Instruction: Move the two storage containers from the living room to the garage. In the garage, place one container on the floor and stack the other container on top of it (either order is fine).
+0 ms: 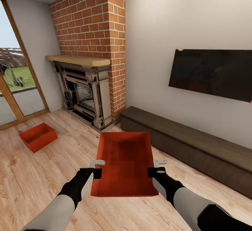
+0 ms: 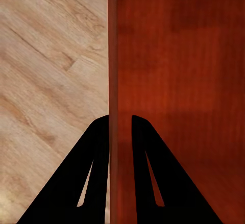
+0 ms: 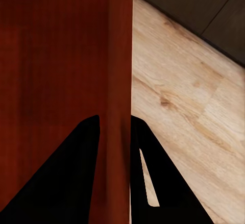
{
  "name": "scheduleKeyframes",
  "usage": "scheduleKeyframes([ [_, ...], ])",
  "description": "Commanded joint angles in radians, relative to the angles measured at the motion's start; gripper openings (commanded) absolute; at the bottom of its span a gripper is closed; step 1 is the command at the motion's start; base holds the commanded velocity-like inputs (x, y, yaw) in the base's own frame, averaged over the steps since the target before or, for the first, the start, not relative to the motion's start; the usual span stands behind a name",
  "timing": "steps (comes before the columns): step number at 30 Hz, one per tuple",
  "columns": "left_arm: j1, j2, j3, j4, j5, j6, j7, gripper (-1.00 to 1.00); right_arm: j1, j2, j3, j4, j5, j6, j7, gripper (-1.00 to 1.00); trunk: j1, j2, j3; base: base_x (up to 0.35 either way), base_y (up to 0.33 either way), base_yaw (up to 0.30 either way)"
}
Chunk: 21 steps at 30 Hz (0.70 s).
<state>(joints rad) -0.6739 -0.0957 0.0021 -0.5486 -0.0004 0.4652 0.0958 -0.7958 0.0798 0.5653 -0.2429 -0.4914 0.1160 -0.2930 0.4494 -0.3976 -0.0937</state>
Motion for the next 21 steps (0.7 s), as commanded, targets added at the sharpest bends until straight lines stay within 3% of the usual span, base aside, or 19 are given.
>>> scheduleKeyframes([
  [1,-0.001,-0.001,0.005,-0.005,-0.041,-0.002,0.022,-1.00,0.000,0.000,0.015,0.002,-0.023,0.007,-0.008,-1.00,0.001,-0.002,-0.002,0.000,0.000,0.000],
  [21,-0.001,-0.001,0.004,-0.005,-0.041,-0.002,0.022,-1.00,0.000,0.000,0.015,0.002,-0.023,0.007,-0.008,-1.00,0.001,-0.002,-0.002,0.000,0.000,0.000],
])
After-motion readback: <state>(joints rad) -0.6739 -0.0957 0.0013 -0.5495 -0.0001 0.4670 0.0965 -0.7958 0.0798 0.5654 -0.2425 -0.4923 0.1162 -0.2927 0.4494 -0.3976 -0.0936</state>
